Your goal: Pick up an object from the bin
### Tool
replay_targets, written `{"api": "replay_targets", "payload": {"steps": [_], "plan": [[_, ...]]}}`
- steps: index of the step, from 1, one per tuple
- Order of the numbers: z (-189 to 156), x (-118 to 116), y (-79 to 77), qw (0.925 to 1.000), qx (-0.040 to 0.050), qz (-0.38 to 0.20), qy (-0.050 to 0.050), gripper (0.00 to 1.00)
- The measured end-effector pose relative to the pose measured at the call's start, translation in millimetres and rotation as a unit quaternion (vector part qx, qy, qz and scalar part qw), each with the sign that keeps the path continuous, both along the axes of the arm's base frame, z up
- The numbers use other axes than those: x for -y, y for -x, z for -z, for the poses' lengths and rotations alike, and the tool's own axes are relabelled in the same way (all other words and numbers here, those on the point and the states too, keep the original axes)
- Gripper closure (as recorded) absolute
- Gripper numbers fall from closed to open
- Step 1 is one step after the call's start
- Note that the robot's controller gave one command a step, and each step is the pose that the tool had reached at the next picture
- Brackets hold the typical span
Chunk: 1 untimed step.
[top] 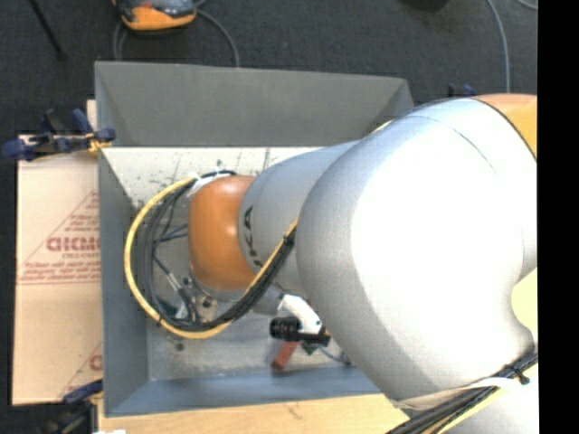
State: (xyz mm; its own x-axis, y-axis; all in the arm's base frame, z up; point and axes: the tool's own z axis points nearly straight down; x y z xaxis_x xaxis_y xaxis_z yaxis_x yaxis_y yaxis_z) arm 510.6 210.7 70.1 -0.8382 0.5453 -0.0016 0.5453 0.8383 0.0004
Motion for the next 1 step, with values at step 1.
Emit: {"api": "replay_targets", "payload": {"steps": [1], "plan": [[0.0, 0.0, 0.0, 1.0, 0.0, 0.0, 0.0, 1.0]]}}
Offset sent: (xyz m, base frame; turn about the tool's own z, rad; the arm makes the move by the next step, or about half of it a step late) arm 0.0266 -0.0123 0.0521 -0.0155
